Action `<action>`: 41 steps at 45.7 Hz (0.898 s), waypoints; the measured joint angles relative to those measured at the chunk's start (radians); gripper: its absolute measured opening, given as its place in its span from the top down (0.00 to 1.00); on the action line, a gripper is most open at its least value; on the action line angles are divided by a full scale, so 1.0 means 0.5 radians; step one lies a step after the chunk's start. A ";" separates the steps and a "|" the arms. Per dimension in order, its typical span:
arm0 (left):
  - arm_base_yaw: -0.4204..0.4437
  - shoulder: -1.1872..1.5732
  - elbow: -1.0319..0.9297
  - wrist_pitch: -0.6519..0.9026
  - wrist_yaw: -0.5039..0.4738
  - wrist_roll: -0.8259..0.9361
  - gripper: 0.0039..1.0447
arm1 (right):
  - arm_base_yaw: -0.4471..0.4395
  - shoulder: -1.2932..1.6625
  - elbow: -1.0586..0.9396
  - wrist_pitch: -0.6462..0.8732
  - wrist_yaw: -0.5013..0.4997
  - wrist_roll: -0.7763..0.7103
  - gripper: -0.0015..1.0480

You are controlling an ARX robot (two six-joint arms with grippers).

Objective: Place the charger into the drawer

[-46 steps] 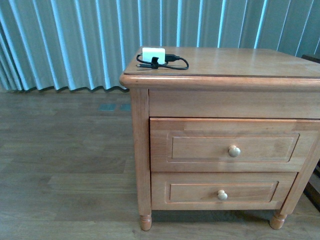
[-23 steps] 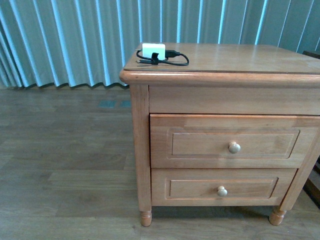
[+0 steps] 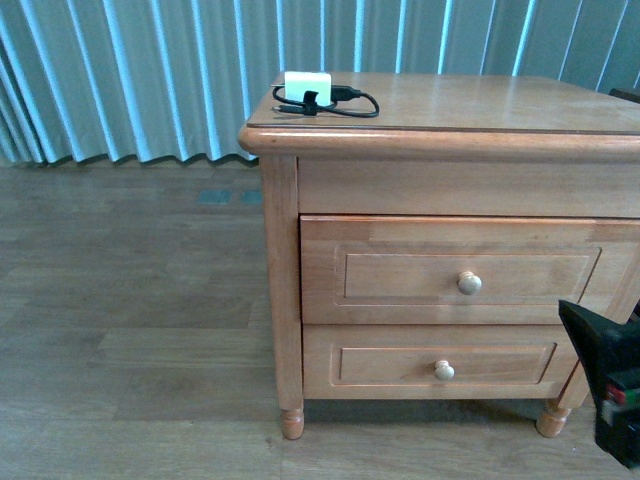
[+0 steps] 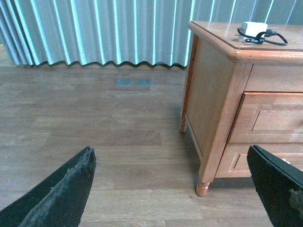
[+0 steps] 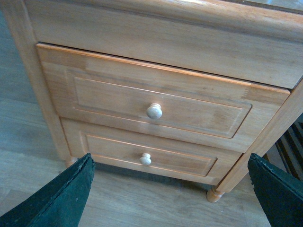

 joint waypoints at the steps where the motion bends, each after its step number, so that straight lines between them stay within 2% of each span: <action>1: 0.000 0.000 0.000 0.000 0.000 0.000 0.06 | -0.001 0.057 0.026 0.034 0.023 -0.001 0.08; 13: 0.000 0.000 0.000 0.000 0.000 0.000 0.06 | 0.002 0.556 0.296 0.220 0.275 -0.001 0.08; 17: 0.000 0.000 0.000 0.000 0.000 0.000 0.06 | 0.024 0.699 0.373 0.282 0.288 -0.062 0.08; 32: 0.000 0.000 0.000 0.000 0.000 0.000 0.06 | 0.101 1.038 0.699 0.015 0.288 -0.175 0.08; 38: 0.000 0.000 0.000 0.000 0.001 0.000 0.06 | 0.114 1.073 0.826 -0.208 0.294 -0.144 0.08; 41: 0.000 0.000 0.000 0.000 0.000 0.000 0.06 | 0.117 1.089 0.935 -0.423 0.256 -0.117 0.08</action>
